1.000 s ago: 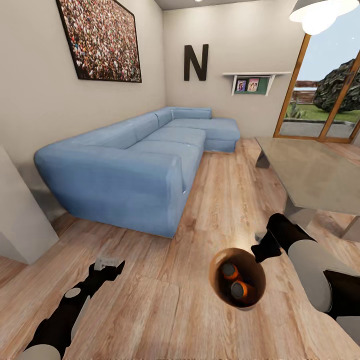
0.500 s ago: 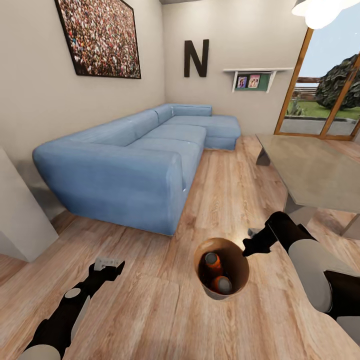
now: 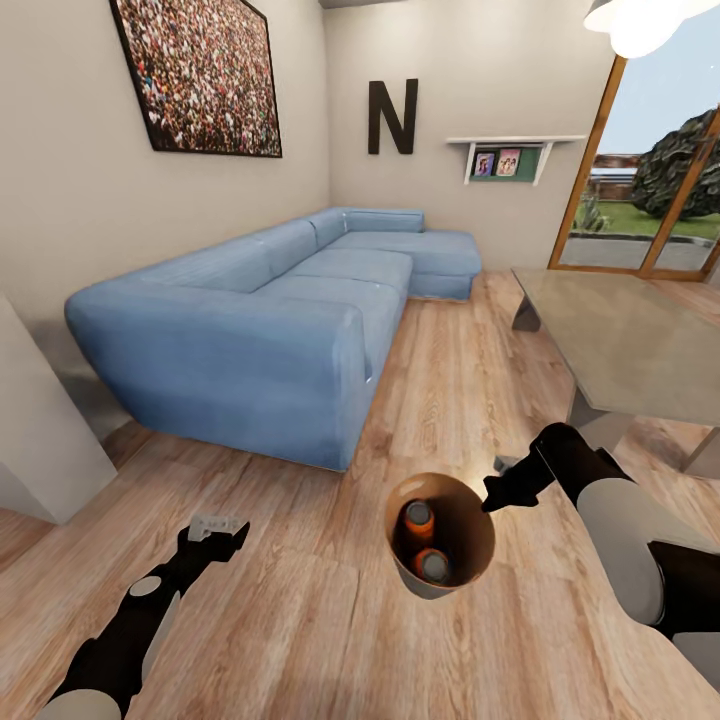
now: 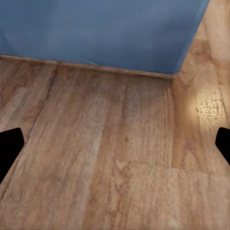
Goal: Put the three can of soda from the living room inside the tash can in the kitchen.
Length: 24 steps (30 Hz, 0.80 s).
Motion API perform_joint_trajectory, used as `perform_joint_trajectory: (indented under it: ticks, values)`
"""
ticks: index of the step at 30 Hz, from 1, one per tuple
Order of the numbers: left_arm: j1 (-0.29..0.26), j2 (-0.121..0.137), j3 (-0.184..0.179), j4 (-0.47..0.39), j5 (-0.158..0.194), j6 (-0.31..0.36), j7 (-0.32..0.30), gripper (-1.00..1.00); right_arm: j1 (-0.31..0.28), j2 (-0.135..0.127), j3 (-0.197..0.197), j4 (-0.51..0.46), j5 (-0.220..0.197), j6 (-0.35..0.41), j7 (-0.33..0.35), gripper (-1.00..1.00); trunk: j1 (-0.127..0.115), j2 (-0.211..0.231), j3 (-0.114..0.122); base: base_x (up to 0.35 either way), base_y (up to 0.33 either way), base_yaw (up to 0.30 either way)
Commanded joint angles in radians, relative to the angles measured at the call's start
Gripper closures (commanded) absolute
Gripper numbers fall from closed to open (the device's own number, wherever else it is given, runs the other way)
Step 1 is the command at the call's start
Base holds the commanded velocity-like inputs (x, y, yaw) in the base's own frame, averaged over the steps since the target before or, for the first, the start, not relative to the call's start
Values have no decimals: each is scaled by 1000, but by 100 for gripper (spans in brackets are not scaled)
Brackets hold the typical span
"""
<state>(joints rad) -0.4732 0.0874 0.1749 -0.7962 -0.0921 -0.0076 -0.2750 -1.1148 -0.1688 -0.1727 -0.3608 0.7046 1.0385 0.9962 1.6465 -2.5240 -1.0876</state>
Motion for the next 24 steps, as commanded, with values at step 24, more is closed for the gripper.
perform_joint_trajectory:
  ticks: [24]
  values:
    - [0,0,-1,0,0,0,0,-100,0,-8,-3,0,-15,9,7,100,7,-4,-58,0,0,0]
